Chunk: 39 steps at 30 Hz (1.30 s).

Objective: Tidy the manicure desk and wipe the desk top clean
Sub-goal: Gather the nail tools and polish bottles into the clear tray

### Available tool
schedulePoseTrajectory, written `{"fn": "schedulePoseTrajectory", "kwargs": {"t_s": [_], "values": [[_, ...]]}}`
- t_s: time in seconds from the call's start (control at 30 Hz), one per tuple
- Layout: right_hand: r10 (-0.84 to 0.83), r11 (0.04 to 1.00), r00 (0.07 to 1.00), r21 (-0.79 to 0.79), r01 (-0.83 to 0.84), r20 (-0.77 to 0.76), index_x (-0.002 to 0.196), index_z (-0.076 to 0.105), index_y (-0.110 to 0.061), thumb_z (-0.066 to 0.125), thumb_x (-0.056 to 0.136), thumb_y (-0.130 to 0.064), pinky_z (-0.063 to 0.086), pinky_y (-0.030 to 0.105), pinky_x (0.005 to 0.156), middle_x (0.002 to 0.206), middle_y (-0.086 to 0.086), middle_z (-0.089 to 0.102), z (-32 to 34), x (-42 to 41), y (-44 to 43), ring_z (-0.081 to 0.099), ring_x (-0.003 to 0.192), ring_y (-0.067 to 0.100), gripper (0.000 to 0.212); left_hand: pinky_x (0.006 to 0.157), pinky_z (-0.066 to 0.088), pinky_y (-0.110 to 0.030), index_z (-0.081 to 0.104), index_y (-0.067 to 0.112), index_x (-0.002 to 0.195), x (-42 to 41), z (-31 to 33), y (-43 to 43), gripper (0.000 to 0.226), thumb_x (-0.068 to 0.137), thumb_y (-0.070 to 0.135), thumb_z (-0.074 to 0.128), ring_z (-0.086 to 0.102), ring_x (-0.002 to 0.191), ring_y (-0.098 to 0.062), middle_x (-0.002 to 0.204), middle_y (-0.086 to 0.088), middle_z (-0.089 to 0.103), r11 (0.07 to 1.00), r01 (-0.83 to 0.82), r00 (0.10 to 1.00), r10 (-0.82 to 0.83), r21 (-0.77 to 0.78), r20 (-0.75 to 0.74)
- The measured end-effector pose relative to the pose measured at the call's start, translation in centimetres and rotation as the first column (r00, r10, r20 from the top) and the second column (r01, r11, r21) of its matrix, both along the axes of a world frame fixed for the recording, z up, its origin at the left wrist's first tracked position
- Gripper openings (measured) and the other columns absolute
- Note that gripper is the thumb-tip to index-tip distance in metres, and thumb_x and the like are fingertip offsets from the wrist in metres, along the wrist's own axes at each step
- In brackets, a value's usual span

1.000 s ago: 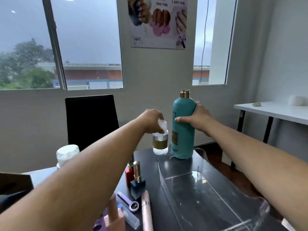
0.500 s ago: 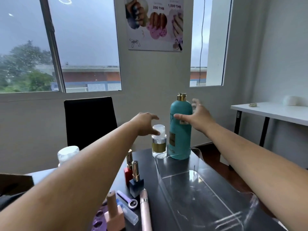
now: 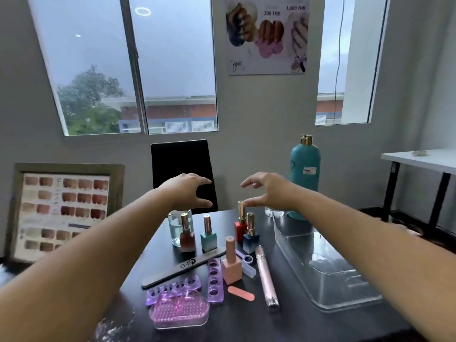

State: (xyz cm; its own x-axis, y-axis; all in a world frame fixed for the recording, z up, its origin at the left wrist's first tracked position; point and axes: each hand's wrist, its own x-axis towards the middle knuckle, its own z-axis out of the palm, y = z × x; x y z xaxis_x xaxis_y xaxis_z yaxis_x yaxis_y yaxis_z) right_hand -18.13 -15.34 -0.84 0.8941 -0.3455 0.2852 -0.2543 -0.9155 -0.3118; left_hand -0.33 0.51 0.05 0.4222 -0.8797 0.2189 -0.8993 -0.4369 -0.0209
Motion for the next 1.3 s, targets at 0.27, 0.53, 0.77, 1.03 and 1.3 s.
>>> {"fn": "schedulePoseTrajectory", "kwargs": {"t_s": [0.27, 0.53, 0.77, 1.03, 1.3], "values": [[0.003, 1.0, 0.995, -0.002, -0.003, -0.103, 0.121, 0.061, -0.023, 0.069, 0.083, -0.029, 0.044, 0.024, 0.088, 0.122, 0.0, 0.062, -0.4, 2.6, 0.7, 0.06, 0.104, 0.015, 0.039, 0.104, 0.034, -0.035, 0.048, 0.027, 0.133, 2.2, -1.0, 3.4, 0.057, 0.081, 0.04, 0.066, 0.04, 0.128, -0.024, 0.137, -0.001, 0.05, 0.997, -0.072, 0.992, 0.074, 0.021, -0.101], [0.001, 0.999, 0.992, -0.033, -0.005, -0.123, 0.098, 0.073, -0.016, 0.073, 0.079, -0.01, 0.052, 0.023, 0.078, 0.089, -0.001, 0.066, -0.6, 3.7, 0.2, 0.064, 0.085, 0.015, 0.02, 0.091, 0.039, -0.028, 0.062, 0.029, 0.118, 3.5, -1.0, 3.2, 0.05, 0.071, 0.021, 0.078, 0.049, 0.113, -0.019, 0.124, 0.0, 0.058, 0.997, -0.037, 0.989, 0.027, -0.072, -0.143], [0.013, 0.998, 0.99, -0.059, -0.021, -0.14, 0.093, 0.072, -0.012, 0.072, 0.079, -0.005, 0.047, 0.015, 0.067, 0.084, 0.001, 0.069, 0.3, 3.6, -0.7, 0.062, 0.074, 0.009, 0.015, 0.092, 0.042, -0.033, 0.065, 0.029, 0.11, 3.8, 0.2, 2.3, 0.046, 0.068, 0.015, 0.079, 0.047, 0.108, -0.018, 0.116, 0.0, 0.061, 0.998, 0.037, 0.995, -0.04, -0.042, -0.088], [-0.103, 0.993, 0.988, -0.068, 0.096, -0.115, 0.102, 0.07, -0.012, 0.07, 0.082, -0.007, 0.051, 0.021, 0.08, 0.096, 0.002, 0.07, 3.2, -0.3, -4.2, 0.065, 0.088, 0.013, 0.02, 0.091, 0.037, -0.032, 0.062, 0.031, 0.112, 0.5, 2.7, -4.0, 0.048, 0.069, 0.018, 0.079, 0.045, 0.107, -0.019, 0.114, 0.001, 0.061, 0.975, 0.193, 0.98, -0.197, -0.112, -0.02], [-0.215, 0.974, 0.957, -0.109, 0.197, -0.194, 0.095, 0.072, -0.014, 0.072, 0.079, -0.006, 0.053, 0.03, 0.085, 0.093, 0.001, 0.07, 2.8, -4.7, -8.5, 0.064, 0.089, 0.015, 0.018, 0.081, 0.029, -0.021, 0.063, 0.032, 0.112, -4.0, 0.6, -10.6, 0.048, 0.071, 0.015, 0.078, 0.039, 0.092, -0.008, 0.116, 0.003, 0.061, 0.927, 0.366, 0.927, -0.371, -0.085, -0.05]]}}
